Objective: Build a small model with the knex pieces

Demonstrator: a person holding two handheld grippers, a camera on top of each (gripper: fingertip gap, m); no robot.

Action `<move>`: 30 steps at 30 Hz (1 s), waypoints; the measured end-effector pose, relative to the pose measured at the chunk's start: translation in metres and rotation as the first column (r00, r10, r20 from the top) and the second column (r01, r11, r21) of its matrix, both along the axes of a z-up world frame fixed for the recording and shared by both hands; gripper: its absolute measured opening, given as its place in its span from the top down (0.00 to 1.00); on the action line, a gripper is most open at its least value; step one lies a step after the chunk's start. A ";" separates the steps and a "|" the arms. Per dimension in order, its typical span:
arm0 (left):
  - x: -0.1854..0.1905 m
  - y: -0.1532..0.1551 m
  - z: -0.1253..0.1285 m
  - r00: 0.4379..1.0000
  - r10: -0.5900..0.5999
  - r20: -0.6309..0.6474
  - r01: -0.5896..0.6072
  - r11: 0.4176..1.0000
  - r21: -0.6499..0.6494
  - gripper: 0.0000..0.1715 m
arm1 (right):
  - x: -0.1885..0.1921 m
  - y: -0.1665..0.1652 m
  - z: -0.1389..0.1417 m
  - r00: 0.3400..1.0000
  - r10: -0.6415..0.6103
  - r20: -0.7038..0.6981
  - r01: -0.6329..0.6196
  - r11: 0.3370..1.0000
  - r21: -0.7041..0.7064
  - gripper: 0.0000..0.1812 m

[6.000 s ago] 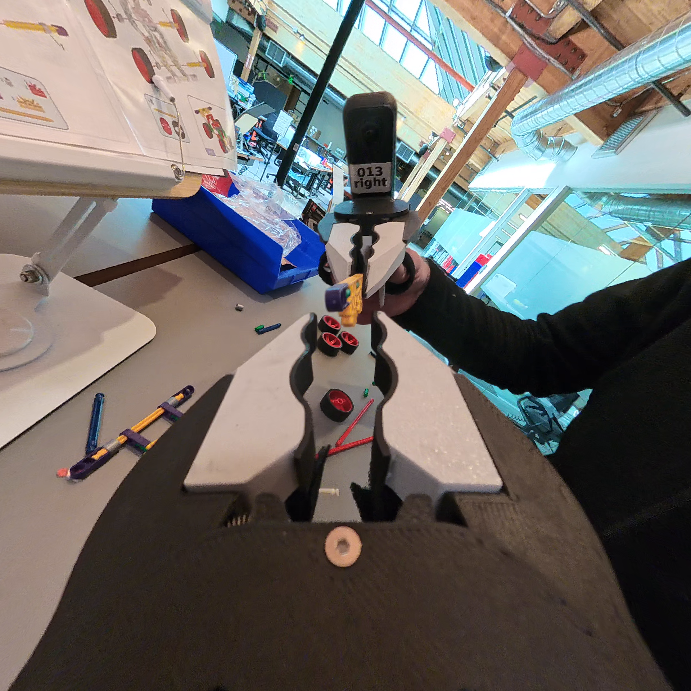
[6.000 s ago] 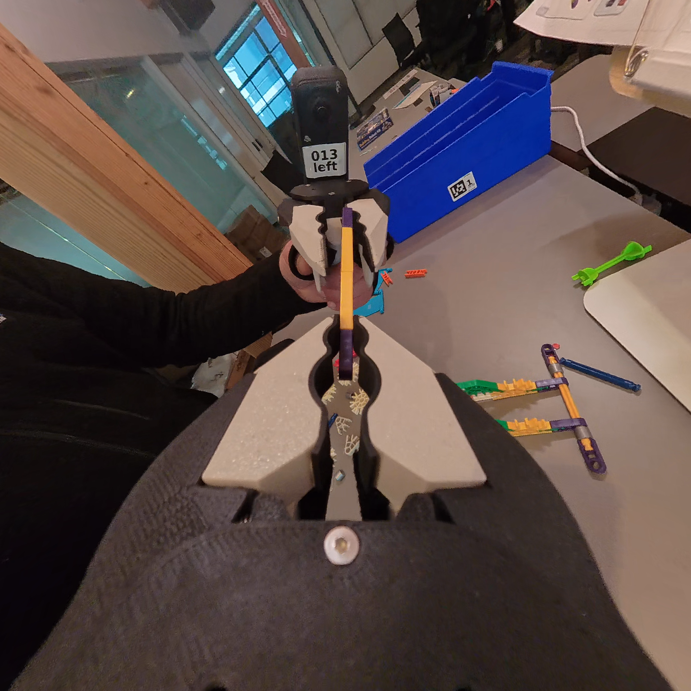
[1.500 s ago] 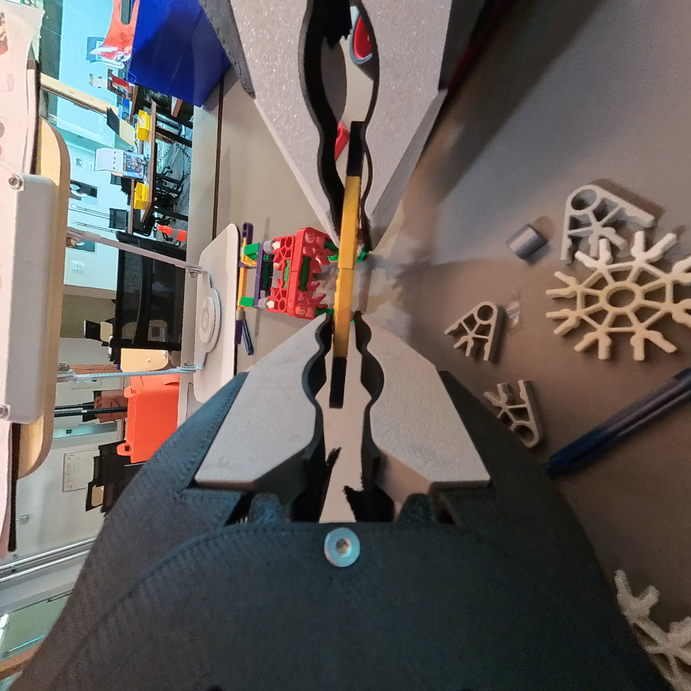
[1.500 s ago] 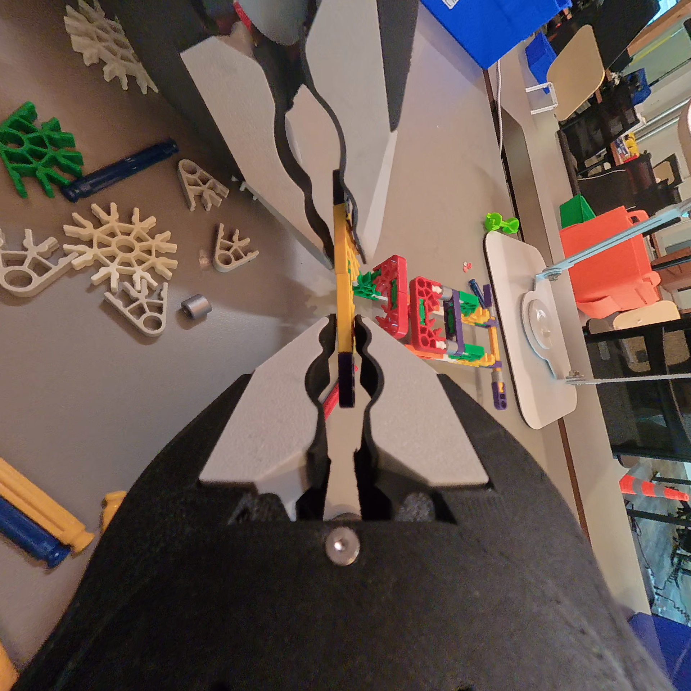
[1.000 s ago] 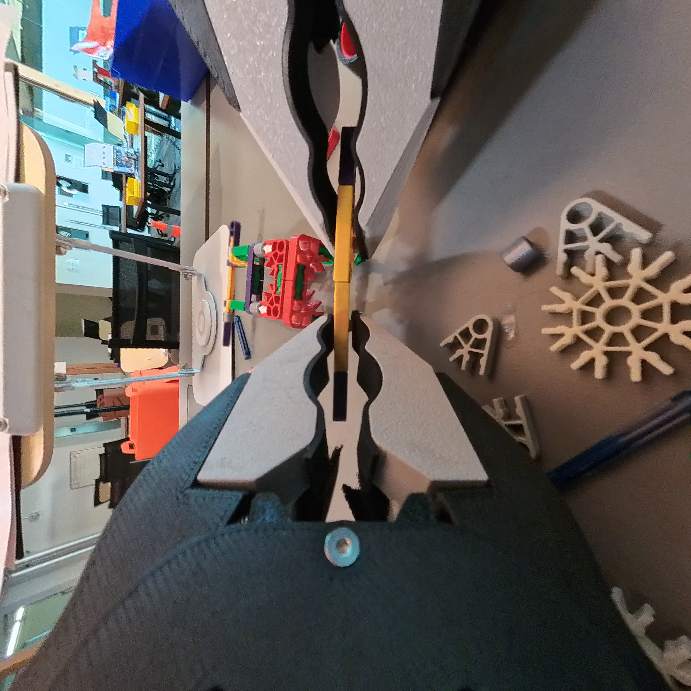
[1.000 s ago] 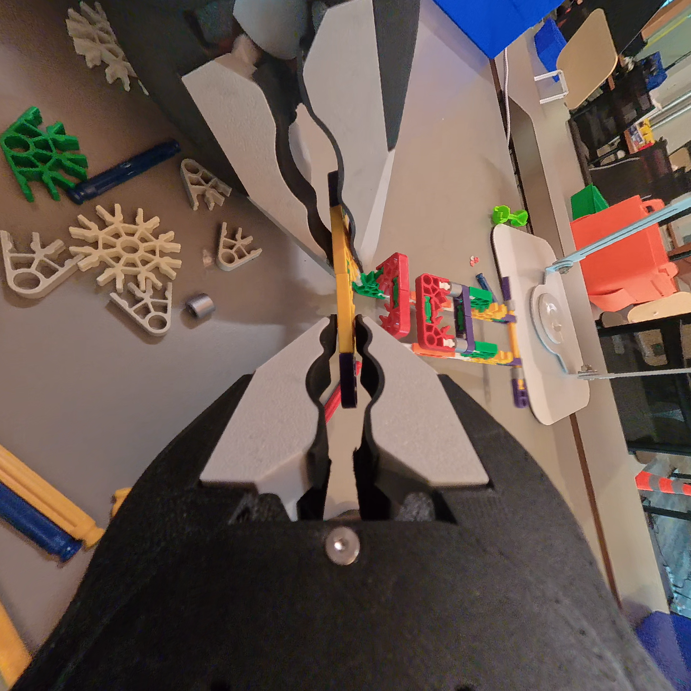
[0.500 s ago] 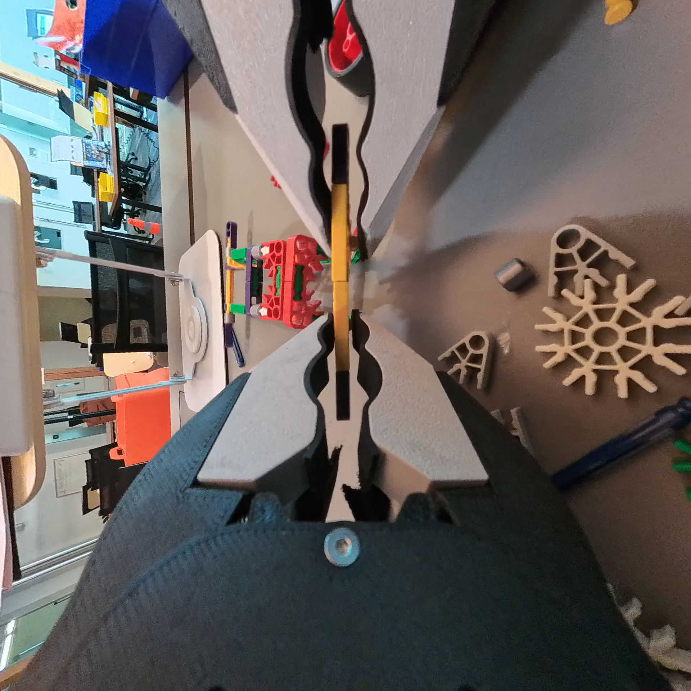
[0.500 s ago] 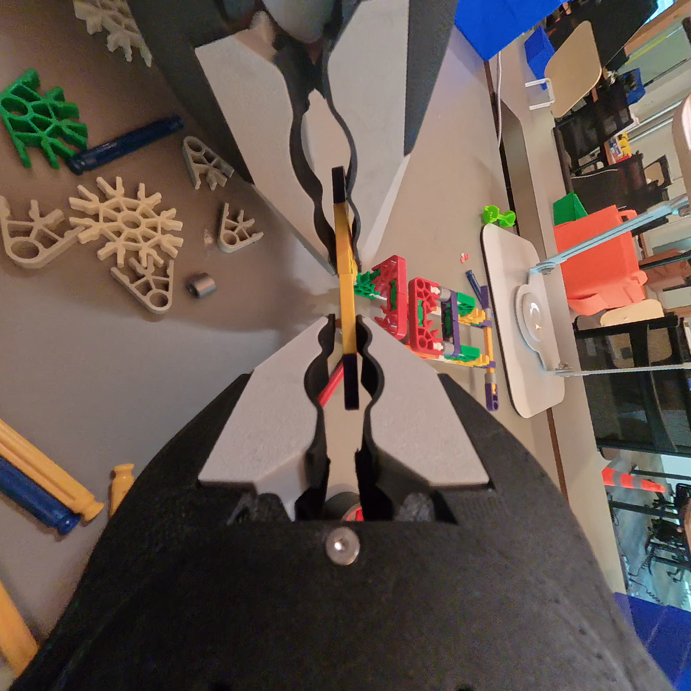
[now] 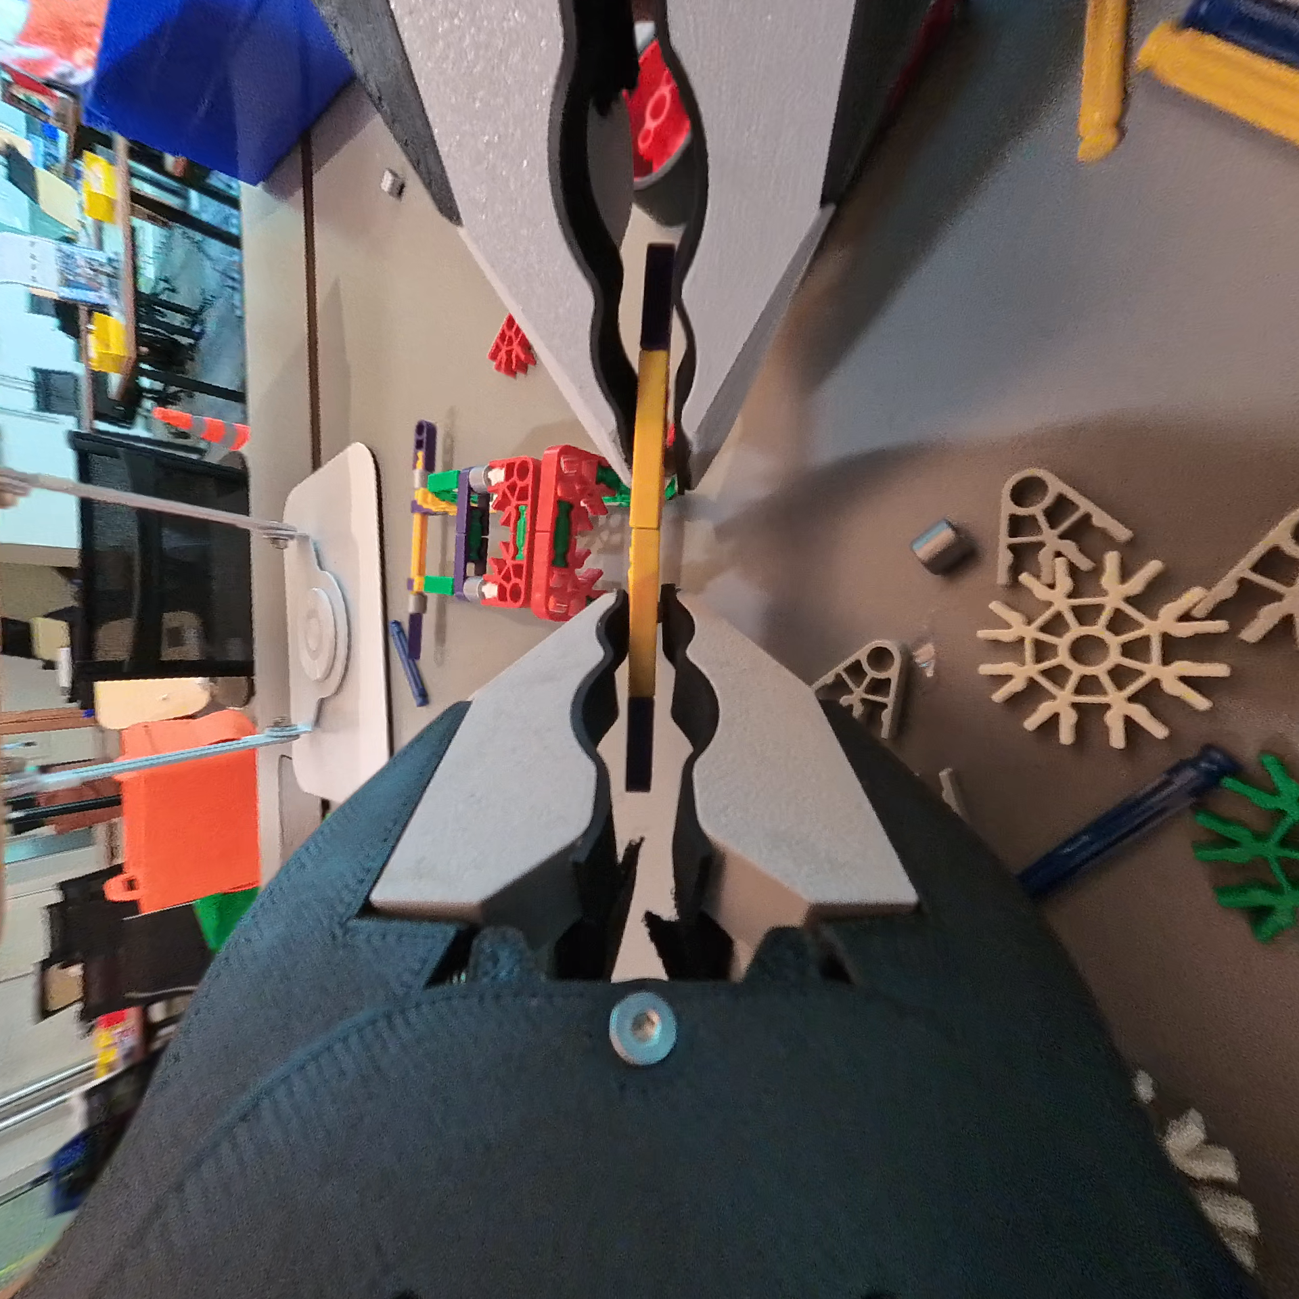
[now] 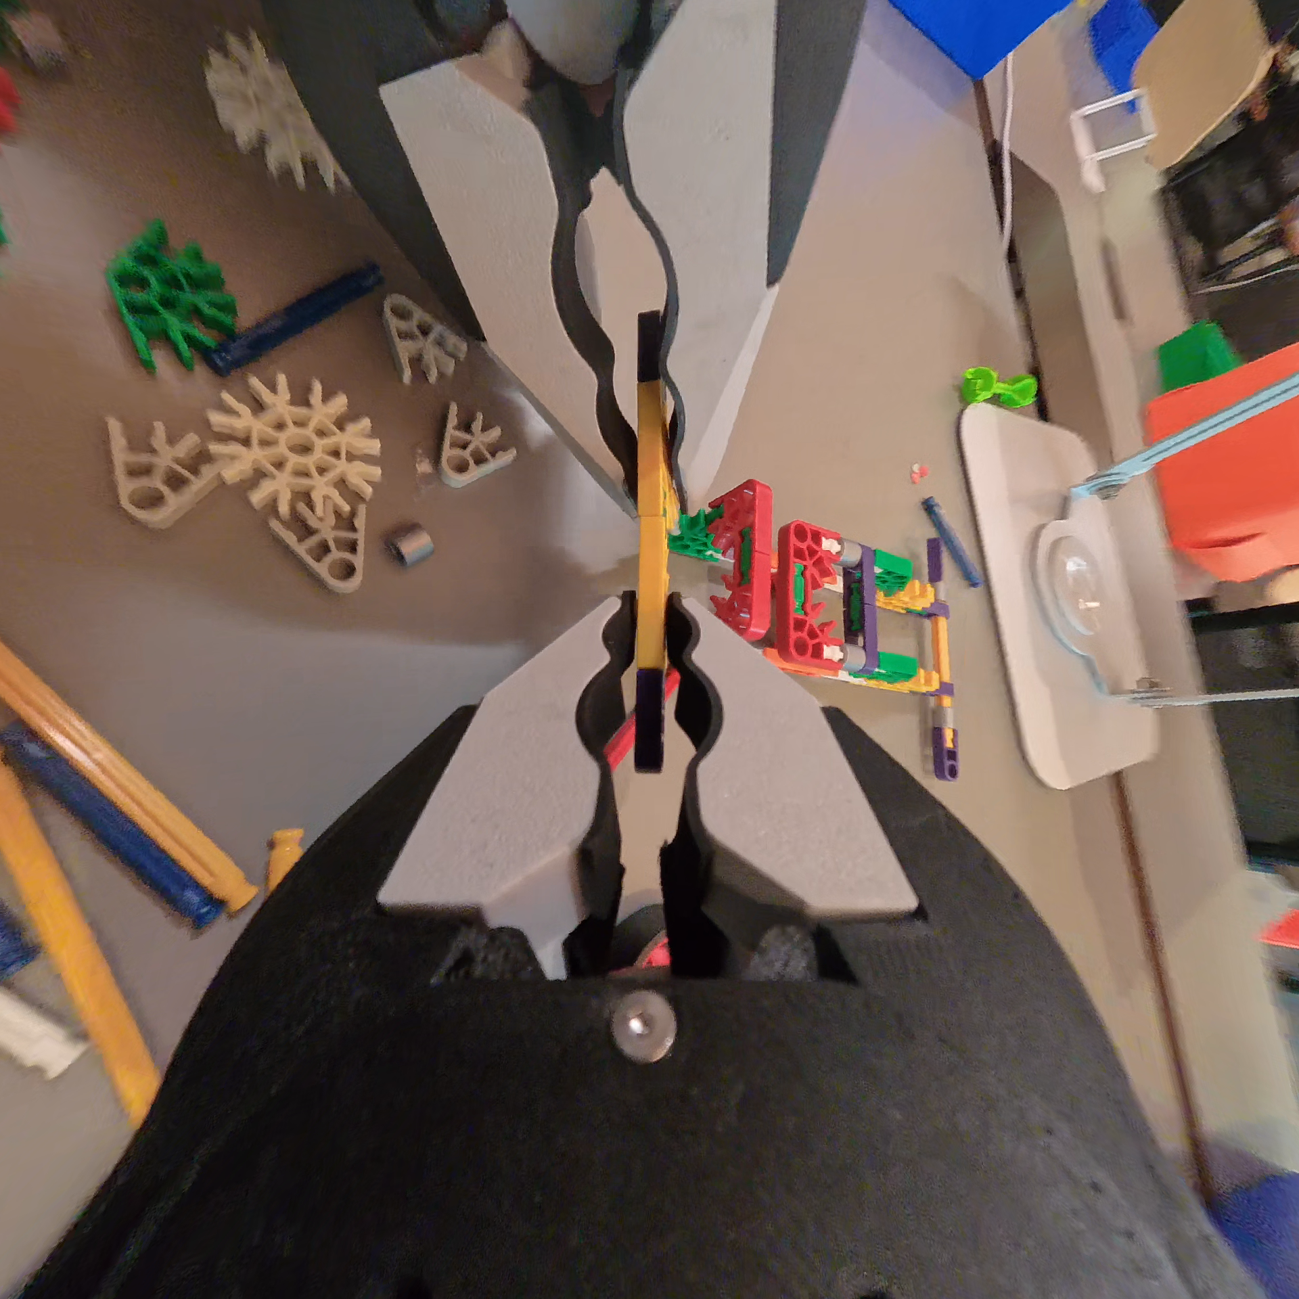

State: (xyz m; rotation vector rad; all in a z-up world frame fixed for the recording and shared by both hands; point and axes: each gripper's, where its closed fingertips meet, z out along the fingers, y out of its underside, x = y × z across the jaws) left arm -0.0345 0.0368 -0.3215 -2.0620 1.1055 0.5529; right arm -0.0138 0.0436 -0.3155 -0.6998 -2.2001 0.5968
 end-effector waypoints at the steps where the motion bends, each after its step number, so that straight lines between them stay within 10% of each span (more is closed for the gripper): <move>1: 0.000 0.000 0.003 1.000 0.000 0.030 0.001 1.000 -0.018 0.97 | 0.001 -0.001 0.004 1.000 0.003 0.030 -0.001 0.998 -0.058 0.97; 10: -0.003 0.010 0.059 0.872 0.088 0.481 -0.017 0.989 -0.150 0.89 | -0.011 0.009 0.054 0.948 0.110 0.298 0.092 0.804 -0.588 0.97; 18: -0.008 0.014 0.092 0.717 0.079 0.692 -0.037 0.996 -0.075 0.91 | -0.015 0.010 0.084 0.886 0.232 0.401 0.154 0.668 -0.728 0.97; 30: -0.006 0.007 0.103 0.639 0.069 0.766 -0.045 0.998 -0.052 0.86 | -0.012 0.007 0.101 0.847 0.310 0.432 0.197 0.571 -0.797 0.97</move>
